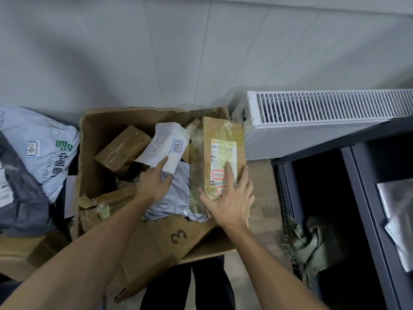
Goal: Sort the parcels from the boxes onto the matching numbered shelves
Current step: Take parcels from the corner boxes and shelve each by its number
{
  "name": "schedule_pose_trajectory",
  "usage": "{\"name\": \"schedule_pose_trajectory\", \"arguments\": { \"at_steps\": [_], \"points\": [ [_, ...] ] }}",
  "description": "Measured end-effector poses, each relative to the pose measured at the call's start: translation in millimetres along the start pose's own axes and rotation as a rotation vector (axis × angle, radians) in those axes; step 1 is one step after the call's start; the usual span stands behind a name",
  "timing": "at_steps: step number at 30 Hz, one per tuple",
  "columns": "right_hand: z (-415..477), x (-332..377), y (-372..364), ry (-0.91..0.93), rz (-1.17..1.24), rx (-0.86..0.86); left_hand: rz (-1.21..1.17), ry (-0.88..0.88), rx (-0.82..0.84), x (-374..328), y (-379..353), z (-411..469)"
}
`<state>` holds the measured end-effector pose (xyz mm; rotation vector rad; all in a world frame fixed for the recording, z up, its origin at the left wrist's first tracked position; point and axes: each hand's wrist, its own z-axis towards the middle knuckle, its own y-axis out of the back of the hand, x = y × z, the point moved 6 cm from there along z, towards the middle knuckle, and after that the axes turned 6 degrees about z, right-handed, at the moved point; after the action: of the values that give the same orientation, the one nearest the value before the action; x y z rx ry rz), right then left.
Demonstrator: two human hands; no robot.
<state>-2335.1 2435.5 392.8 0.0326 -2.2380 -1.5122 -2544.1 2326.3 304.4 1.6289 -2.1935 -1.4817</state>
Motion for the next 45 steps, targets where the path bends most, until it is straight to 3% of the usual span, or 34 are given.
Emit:
{"name": "schedule_pose_trajectory", "arguments": {
  "at_steps": [8,15,20,24,30,36,45],
  "points": [
    [-0.6,1.9,0.5,0.007,0.044,-0.024,-0.262,0.143,-0.183,-4.1,24.0,3.8],
    [-5.7,17.8,17.0,0.024,0.112,-0.134,-0.502,0.418,-0.4,20.1,47.6,-45.8],
    [-15.2,33.1,12.6,0.141,0.13,-0.088,-0.576,0.593,-0.492,54.3,51.3,-75.3],
    [-16.2,35.7,7.1,0.166,0.088,0.01,-0.672,0.574,-0.499,63.8,51.9,-89.9],
    [-13.3,40.3,17.6,0.179,0.104,-0.036,-0.695,0.509,-0.48,70.1,53.9,-104.2],
    [-17.8,41.8,4.6,0.182,0.072,-0.008,-0.862,0.553,-0.434,73.0,44.8,-107.6],
    [-15.4,38.1,2.7,0.14,0.065,0.069,-0.687,0.314,-0.222,68.0,44.9,-102.2]
  ]
}}
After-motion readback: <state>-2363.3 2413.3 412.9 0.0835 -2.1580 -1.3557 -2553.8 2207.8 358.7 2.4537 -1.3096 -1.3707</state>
